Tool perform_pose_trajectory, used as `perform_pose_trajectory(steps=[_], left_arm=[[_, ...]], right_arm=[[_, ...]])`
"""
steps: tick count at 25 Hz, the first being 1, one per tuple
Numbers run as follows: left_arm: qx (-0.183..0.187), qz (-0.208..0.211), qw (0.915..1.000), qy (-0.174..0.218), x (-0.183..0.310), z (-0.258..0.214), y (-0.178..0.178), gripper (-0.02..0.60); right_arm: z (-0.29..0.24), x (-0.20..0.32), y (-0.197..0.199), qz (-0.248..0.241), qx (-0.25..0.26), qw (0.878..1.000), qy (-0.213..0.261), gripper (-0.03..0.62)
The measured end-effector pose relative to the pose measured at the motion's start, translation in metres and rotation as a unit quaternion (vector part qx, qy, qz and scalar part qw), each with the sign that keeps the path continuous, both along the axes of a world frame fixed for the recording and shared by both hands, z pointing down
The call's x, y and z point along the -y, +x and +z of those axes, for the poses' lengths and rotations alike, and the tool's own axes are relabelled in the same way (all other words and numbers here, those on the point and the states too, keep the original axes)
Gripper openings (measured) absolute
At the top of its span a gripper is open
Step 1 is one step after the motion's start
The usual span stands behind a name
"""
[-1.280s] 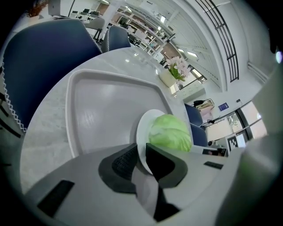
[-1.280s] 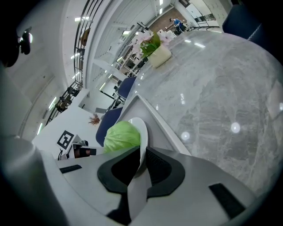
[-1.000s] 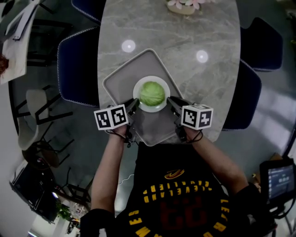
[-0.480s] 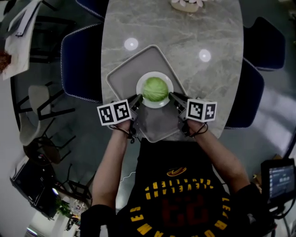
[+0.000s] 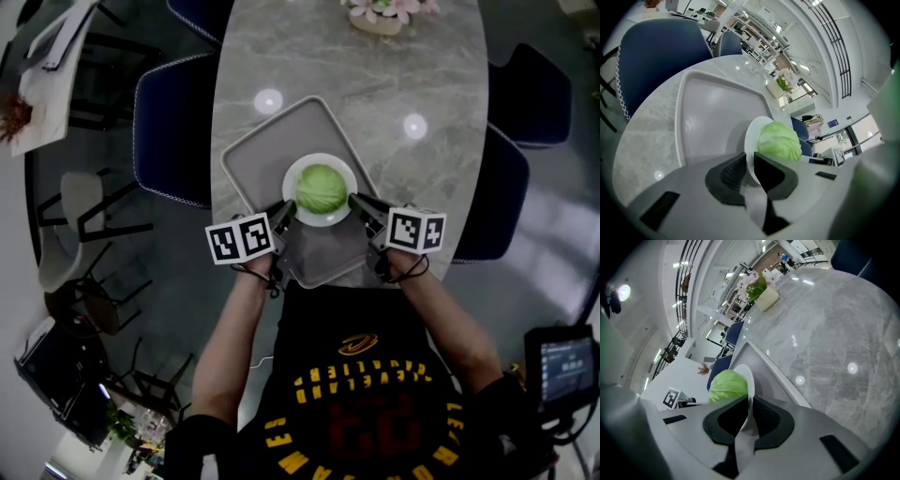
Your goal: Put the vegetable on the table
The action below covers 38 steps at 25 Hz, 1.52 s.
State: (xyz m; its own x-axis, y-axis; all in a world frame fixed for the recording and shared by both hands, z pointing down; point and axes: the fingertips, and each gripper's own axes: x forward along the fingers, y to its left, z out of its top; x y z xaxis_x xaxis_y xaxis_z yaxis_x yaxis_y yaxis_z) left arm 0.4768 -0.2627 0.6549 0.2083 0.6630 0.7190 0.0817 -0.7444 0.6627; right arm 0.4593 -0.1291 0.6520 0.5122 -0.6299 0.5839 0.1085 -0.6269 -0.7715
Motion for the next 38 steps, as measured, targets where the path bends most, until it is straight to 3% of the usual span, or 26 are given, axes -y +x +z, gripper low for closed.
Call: perform_pose_trajectory(steps=[13,23,38], left_arm=[[-0.03,0.043,0.9985,-0.018,-0.025,-0.036,-0.013,0.052],[-0.045,0.088,0.9941,-0.045,-0.081,-0.056,-0.028,0.052],[-0.048,0.095,0.9941,-0.021,-0.167,-0.054,-0.015,0.052]], right_arm=[[-0.034,-0.023,-0.022,0.05,-0.012,0.999,0.009,0.037],[-0.054,-0.078,-0.048,0.108,-0.027,0.994,-0.001,0.037],[-0.046,-0.165,-0.035,0.115,-0.034,0.993,0.008,0.038]])
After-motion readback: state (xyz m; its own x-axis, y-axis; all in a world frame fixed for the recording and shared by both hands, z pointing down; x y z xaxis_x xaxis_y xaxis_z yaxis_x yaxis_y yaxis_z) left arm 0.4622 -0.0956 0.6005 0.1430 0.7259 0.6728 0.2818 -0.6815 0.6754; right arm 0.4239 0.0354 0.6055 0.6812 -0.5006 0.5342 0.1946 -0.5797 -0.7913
